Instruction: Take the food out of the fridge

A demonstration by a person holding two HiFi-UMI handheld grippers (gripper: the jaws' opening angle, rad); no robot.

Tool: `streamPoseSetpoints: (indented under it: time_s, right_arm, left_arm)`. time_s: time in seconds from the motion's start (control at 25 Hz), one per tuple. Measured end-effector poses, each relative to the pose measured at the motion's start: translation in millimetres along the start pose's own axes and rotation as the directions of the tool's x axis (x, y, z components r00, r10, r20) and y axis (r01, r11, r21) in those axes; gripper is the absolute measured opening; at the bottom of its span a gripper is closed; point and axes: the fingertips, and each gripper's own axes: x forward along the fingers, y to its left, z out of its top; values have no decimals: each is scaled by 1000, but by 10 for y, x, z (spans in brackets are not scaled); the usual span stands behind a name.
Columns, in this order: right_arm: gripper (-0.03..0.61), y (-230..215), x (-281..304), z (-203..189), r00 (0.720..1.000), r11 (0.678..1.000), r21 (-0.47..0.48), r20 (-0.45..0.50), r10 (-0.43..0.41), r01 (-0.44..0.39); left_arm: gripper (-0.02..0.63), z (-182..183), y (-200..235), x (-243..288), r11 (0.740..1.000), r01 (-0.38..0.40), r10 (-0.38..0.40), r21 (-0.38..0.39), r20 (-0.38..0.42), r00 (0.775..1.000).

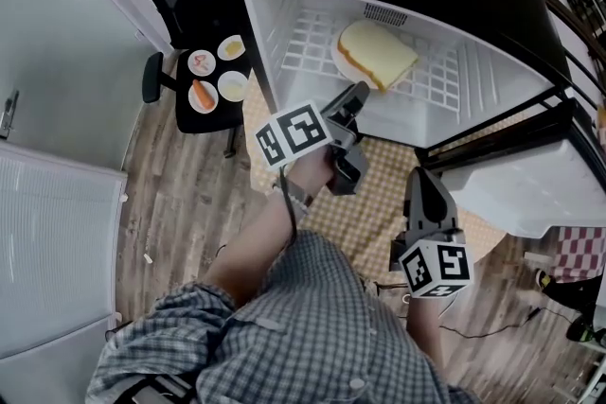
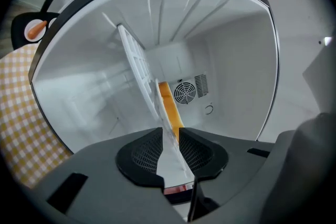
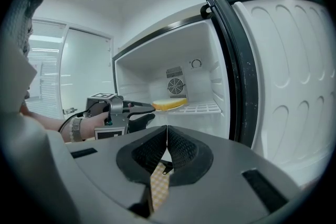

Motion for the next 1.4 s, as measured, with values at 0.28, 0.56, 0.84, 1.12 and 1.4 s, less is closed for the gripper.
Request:
streamPoseSetpoints:
  time_s: [0.28, 0.56, 0.84, 1.12, 1.4]
  right_arm:
    - [11, -39, -5, -34, 1000, 1000, 9, -5, -10, 10]
    - [11, -27, 13, -54, 1000, 1000, 14, -8, -10, 10]
    - [11, 0, 47, -75, 1000, 1000, 29, -16, -1, 2]
    - [11, -54, 200, -30, 999, 985, 167, 12, 35, -36]
    - [11, -112, 431, 50, 994, 903, 417, 67, 88, -108]
  left_arm:
    - [86, 15, 63, 61, 992, -2, 7, -123, 38, 999]
    - [74, 24, 90, 59, 970, -4, 16, -243, 46, 999]
    - [20, 94, 17, 33, 976, -3, 14, -219, 48, 999]
    - [20, 57, 39, -22, 970, 4, 7, -243, 42, 999]
    - [18, 66, 35, -111, 968, 15, -9, -252, 27, 1000]
